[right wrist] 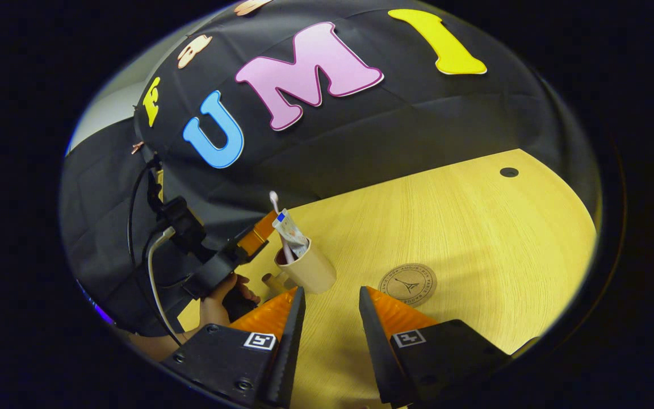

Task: Put the toothbrush and toothpaste on the desktop into the cup, then pick up the cup and place it on the coaster on the desktop.

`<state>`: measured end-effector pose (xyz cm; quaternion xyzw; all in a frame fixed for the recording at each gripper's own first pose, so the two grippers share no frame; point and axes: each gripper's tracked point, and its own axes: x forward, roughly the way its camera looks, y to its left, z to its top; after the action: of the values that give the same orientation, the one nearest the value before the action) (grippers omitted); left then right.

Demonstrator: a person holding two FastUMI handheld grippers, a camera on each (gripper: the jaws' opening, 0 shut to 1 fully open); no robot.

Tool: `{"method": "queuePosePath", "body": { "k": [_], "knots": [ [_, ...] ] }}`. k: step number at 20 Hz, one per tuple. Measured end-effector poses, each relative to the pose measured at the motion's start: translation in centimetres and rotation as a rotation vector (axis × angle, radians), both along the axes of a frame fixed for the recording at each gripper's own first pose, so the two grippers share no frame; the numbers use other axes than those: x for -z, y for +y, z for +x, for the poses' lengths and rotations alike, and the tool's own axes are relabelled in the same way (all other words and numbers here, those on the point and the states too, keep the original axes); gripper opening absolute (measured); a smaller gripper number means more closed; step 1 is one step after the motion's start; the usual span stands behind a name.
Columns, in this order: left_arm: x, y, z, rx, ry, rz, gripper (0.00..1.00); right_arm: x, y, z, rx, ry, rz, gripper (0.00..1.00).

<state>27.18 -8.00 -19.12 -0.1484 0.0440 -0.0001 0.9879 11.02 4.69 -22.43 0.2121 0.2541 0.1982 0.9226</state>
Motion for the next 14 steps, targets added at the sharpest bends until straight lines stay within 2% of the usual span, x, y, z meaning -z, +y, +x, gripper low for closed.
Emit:
{"method": "queuePosePath", "body": {
  "k": [5, 9, 10, 13, 14],
  "knots": [
    [2.1, -0.9, -3.3, 0.065, 0.097, 0.023, 0.2, -0.2, -0.8, -0.5, 0.011, 0.005, -0.013, 0.59],
    [3.6, -1.1, -7.5, 0.167, 0.208, 0.109, 0.42, 0.0, -1.3, -1.6, 0.003, 0.015, -0.045, 0.59],
    [4.1, -1.3, -8.5, 0.196, 0.24, 0.134, 0.58, 0.0, -1.4, -1.9, 0.001, 0.021, -0.05, 0.59],
    [5.0, -1.7, -10.4, 0.279, 0.323, 0.183, 0.65, 0.0, -1.9, -2.8, 0.0, 0.039, -0.059, 0.59],
    [6.0, -2.1, -10.8, 0.312, 0.367, 0.188, 0.75, -0.1, -2.1, -3.0, 0.002, 0.043, -0.062, 0.59]
  ]
}}
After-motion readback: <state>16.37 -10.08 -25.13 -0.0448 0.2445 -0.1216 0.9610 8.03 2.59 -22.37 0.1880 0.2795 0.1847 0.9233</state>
